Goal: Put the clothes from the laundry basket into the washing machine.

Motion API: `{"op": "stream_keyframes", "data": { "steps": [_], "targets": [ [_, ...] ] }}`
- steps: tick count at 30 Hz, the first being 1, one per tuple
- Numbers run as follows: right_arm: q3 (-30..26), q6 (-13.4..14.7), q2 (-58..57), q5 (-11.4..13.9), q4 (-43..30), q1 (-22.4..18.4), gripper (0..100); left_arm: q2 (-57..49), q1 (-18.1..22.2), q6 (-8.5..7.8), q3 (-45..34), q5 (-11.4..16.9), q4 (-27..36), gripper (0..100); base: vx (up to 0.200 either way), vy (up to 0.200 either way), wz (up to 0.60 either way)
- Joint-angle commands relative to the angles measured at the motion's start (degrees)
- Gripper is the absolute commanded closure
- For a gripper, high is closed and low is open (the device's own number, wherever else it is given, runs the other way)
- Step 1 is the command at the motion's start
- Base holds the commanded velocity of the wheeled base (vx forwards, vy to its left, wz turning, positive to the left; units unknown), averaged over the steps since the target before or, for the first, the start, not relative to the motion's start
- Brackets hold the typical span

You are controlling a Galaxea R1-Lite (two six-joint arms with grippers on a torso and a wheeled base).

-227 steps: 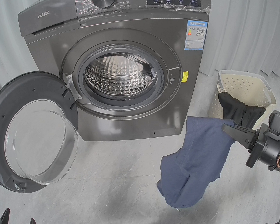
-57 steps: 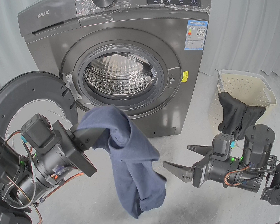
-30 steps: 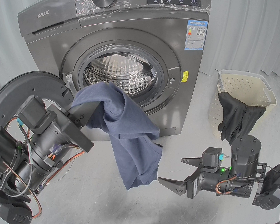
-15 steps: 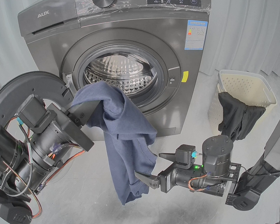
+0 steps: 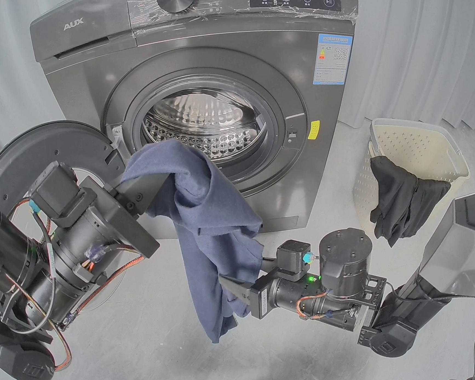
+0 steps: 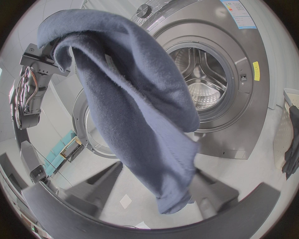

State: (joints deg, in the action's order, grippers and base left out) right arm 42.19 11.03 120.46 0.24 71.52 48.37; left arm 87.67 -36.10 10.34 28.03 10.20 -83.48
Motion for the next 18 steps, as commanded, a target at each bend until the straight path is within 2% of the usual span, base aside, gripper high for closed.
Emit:
{"op": "stream_keyframes", "data": {
  "steps": [1, 16, 17, 18],
  "targets": [
    [-0.4, 0.0, 0.0, 0.0, 0.5, 0.1, 100, 0.0, 0.5, 0.03, -0.1, 0.0, 0.0, 100, 0.0, 0.0, 0.0],
    [-7.0, -0.1, -6.3, -0.2, -0.1, -0.5, 100, 0.1, 0.6, 0.03, -0.1, 0.0, 0.1, 100, 0.0, 0.0, 0.0],
    [-7.0, -0.1, -6.3, -0.2, -0.1, -0.5, 0, 0.1, 0.6, 0.03, -0.1, 0.0, 0.1, 100, 0.0, 0.0, 0.0],
    [-7.0, -0.1, -6.3, -0.2, -0.1, -0.5, 0, 0.1, 0.6, 0.03, -0.1, 0.0, 0.1, 100, 0.0, 0.0, 0.0]
  ]
}}
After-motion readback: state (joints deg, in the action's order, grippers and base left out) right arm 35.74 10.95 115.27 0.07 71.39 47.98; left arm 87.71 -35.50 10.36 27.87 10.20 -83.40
